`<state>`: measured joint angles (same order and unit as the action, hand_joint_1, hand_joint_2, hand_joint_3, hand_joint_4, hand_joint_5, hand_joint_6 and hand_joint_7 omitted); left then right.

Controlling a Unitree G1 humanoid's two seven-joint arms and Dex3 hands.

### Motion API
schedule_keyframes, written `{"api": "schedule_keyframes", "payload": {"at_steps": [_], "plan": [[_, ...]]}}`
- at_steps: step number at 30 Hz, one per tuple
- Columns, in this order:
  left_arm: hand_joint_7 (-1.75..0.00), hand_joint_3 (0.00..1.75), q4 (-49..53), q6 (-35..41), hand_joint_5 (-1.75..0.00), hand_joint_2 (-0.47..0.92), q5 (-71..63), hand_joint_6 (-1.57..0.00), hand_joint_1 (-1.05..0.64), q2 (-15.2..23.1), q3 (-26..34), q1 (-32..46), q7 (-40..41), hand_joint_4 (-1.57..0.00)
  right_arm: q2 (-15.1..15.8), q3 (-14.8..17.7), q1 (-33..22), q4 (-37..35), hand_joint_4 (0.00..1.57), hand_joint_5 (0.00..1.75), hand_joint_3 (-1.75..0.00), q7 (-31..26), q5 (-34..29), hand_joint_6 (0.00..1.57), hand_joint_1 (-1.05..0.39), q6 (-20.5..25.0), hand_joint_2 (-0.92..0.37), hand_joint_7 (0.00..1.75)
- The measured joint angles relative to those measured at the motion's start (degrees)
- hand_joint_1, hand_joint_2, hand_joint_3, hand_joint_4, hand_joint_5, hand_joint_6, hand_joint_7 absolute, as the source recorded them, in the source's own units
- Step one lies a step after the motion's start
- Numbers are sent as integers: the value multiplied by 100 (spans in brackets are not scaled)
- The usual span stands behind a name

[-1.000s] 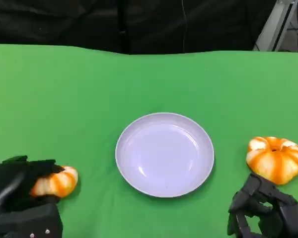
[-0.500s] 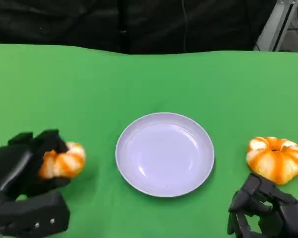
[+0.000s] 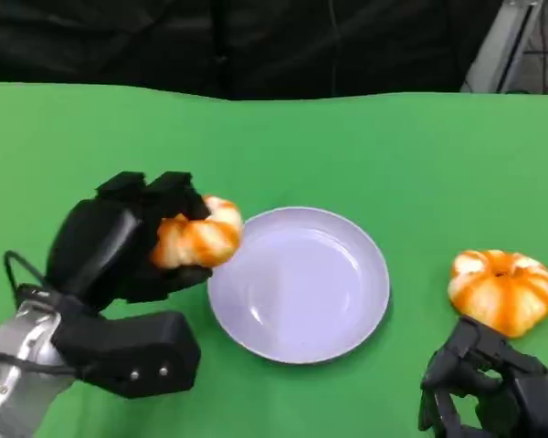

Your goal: Grasp the bread from the table and place it into the plate.

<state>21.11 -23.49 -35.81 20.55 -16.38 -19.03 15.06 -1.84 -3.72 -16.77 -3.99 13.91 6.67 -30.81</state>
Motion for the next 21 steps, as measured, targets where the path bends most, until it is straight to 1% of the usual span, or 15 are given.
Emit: {"api": "schedule_keyframes", "payload": {"at_steps": [5, 7, 10, 15, 21], "plan": [[-174, 47, 104, 136, -175, 89, -48, -49, -9, -571, -393, -540, -341, -55, -19, -34, 37, -7, 83, 175, -130, -12, -49, 74, -16, -1, -50, 160], [-174, 47, 208, 153, -175, 89, -67, -49, -9, -699, -486, -695, -397, -55, -19, -33, 29, -8, 83, 175, -130, -23, -57, 73, -17, -2, -50, 160], [-175, 41, 506, 138, -175, 91, -118, -46, -9, -818, -608, -894, -413, -54, -21, -28, 16, -16, 82, 175, -130, -70, -92, 73, -16, -24, -50, 159], [-175, 37, 1220, 134, -175, 91, -328, -48, -7, -1057, -898, -991, -300, -56, -82, -71, 19, -33, 82, 175, -129, -159, -142, 73, -16, -137, -50, 159], [-175, 36, 1374, 109, -175, 92, -366, -48, -7, -1078, -905, -1084, -171, -56, -98, -106, 17, -36, 82, 175, -128, -203, -148, 73, -16, -139, -51, 159]]}}
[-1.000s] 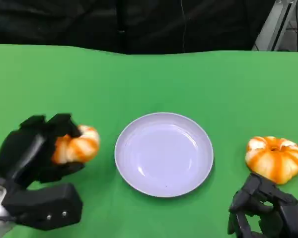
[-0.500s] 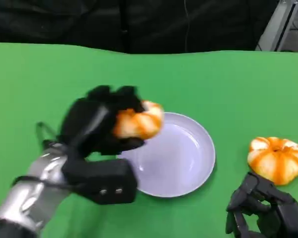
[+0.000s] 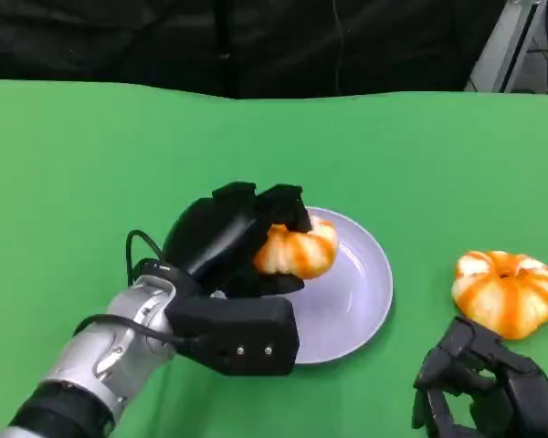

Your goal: Grasp the bread from the table and place it into the plate.

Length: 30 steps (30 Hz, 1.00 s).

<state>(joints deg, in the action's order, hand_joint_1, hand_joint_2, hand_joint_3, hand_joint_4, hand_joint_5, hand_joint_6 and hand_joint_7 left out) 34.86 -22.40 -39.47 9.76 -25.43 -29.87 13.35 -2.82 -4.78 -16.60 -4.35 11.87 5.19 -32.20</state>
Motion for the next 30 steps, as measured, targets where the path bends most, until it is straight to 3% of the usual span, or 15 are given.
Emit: {"api": "schedule_keyframes", "payload": {"at_steps": [6, 8, 9, 10, 12, 19, 30], "plan": [[-175, 35, 6, -39, -175, 92, 0, -48, -7, -1, -1, -10, 4, -56, 0, -12, -1, 0, 82, 175, -128, -8, 0, 73, -16, -3, -51, 159], [-164, 39, 119, -80, -175, 92, 2, -51, -7, -27, -29, -55, 14, -50, 0, -14, -9, 0, 82, 175, -128, -18, 0, 73, -15, -6, -51, 160], [-94, 54, 326, -94, -99, 92, -2, -33, -52, -68, -94, -123, 9, -26, -2, -21, -13, 4, 82, 175, -128, -35, -1, 73, -16, -6, -51, 160], [-46, 64, 489, -77, -40, 92, -14, -24, -82, -72, -199, -154, -152, -10, -7, -32, -20, 15, 82, 175, -128, -40, -2, 73, -16, -5, -51, 160], [-15, 73, 562, -75, -8, 92, -126, -16, -100, 40, -477, -144, -777, -2, -6, -35, -41, 25, 82, 175, -127, -45, -1, 73, -16, 2, -51, 159], [-2, 82, 299, 42, 0, 92, -244, -6, -105, 424, -640, -124, -1410, 0, 14, -31, -23, 22, 81, 175, -126, -26, 20, 74, -17, 5, -51, 159], [-1, 82, 98, 39, 0, 92, -225, -4, -105, 503, -603, -48, -1442, 0, 14, -33, -20, 4, 81, 175, -126, -30, 19, 74, -17, -3, -51, 158]]}}
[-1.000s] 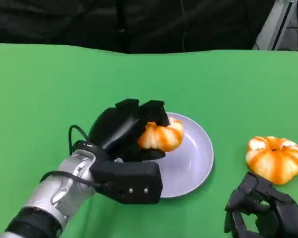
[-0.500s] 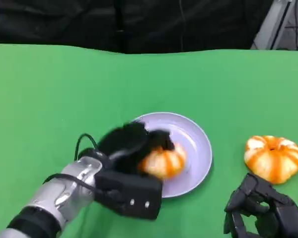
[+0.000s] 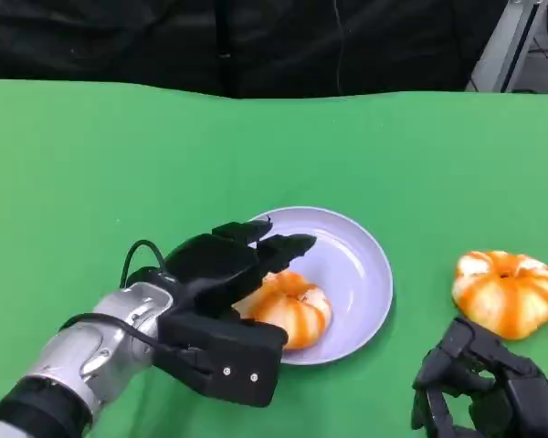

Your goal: Grasp the bread from the table and place it into the plate.

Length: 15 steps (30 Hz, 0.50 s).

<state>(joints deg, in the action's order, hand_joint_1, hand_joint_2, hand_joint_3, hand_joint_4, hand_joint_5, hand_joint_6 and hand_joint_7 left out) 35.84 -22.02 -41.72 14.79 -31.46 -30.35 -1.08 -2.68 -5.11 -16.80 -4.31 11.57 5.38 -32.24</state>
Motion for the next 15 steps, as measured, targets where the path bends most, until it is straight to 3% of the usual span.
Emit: {"api": "schedule_keyframes", "payload": {"at_steps": [3, 5, 6, 7, 8, 9, 10, 13, 14, 15], "plan": [[-2, 78, -142, -19, 0, 92, 188, -7, -105, 20, 90, 100, -23, 0, 0, -1, -1, 0, 82, 175, -126, 0, 0, 74, -16, -5, -51, 158], [-5, 48, -251, -96, -4, 92, 424, -26, -79, 24, 227, 211, -63, -11, 0, -2, -1, 0, 82, 175, -126, -2, -3, 74, -16, -6, -51, 158], [-6, 37, -319, -197, -7, 92, 566, -39, -56, 26, 320, 289, -48, -26, 0, -1, -2, 0, 82, 175, -126, -4, -5, 74, -16, -7, -51, 157], [-5, 32, -367, -344, -8, 92, 719, -46, -44, 22, 429, 372, -19, -34, 1, -1, -2, 0, 82, 175, -126, -6, -6, 74, -16, -6, -51, 157], [-8, 34, -409, -473, -12, 92, 857, -61, -25, 18, 527, 457, 58, -53, 1, -1, -3, 1, 82, 175, -126, -7, -7, 75, -16, -7, -51, 157], [-8, 35, -427, -641, -12, 92, 1050, -67, -18, 1, 660, 557, 112, -61, 1, -2, -3, 1, 82, 175, -126, -7, -7, 75, -16, -6, -51, 157], [-7, 45, -431, -813, -14, 92, 1269, -74, -20, -20, 775, 646, 133, -72, 2, 0, -6, 1, 82, 175, -126, -9, -7, 75, -16, -6, -51, 157], [-8, 51, -434, -1302, -17, 92, 2042, -80, -22, -103, 1123, 989, 58, -83, 4, 1, -3, 0, 82, 175, -126, -8, -7, 75, -16, -7, -52, 156], [-8, 54, -434, -1374, -34, 91, 2183, -87, -24, -110, 1182, 1067, 4, -84, 4, 1, -3, 0, 82, 175, -125, -7, -6, 75, -16, -7, -52, 156], [-7, 57, -489, -1417, -63, 90, 2392, -93, -24, -115, 1277, 1190, -95, -76, 5, -5, 8, -3, 82, 175, -125, -2, -7, 75, -16, -6, -52, 156]]}}
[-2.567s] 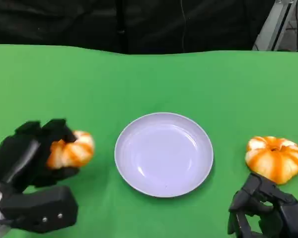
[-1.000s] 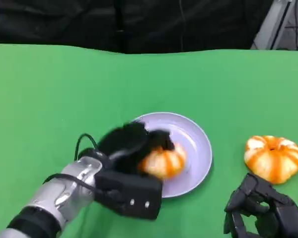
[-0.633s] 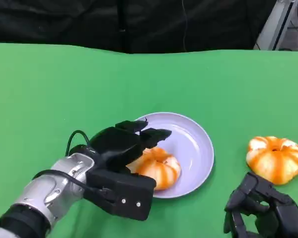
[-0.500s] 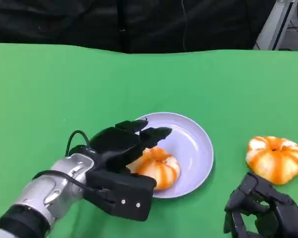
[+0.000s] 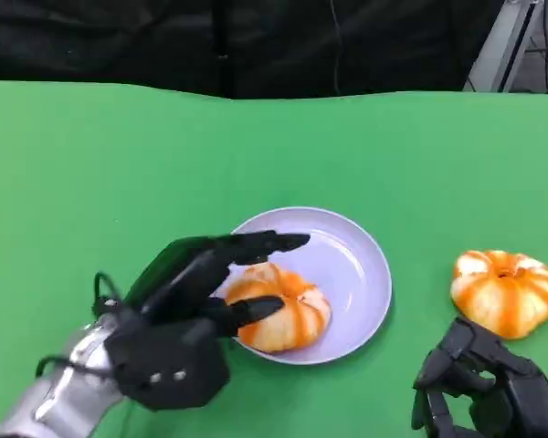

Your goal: Grasp the bread from the table and place it into the plate.

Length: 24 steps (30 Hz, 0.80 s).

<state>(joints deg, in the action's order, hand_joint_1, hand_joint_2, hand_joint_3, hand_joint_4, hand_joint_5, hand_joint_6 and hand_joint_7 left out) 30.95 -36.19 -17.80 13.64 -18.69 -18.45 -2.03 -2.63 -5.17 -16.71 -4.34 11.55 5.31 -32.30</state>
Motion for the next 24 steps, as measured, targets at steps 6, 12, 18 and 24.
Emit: {"api": "schedule_keyframes", "payload": {"at_steps": [6, 12, 18, 24], "plan": [[-134, 119, -938, 70, -166, 60, 1893, -84, -13, -57, 603, 1135, -902, -73, 6, 15, 19, -16, 82, 175, -125, 8, 7, 75, -16, 2, -52, 156], [-164, 133, -2449, 1971, -174, 54, 4075, -81, -11, 15, 1161, 2192, -1940, -89, 9, 18, 59, -63, 82, 175, -126, 21, 10, 75, -16, 7, -52, 157], [-164, 105, -3383, 3860, -175, 64, 5759, -78, -12, 372, 1876, 3212, -2967, -85, 20, 53, 112, -154, 83, 175, -126, 49, 34, 75, -16, 0, -52, 156], [-165, 98, -2899, 4309, -175, 65, 5983, -79, -17, 474, 2369, 3481, -3954, -84, 50, 79, 132, -154, 82, 175, -129, 89, 51, 76, -15, 3, -50, 155]]}}
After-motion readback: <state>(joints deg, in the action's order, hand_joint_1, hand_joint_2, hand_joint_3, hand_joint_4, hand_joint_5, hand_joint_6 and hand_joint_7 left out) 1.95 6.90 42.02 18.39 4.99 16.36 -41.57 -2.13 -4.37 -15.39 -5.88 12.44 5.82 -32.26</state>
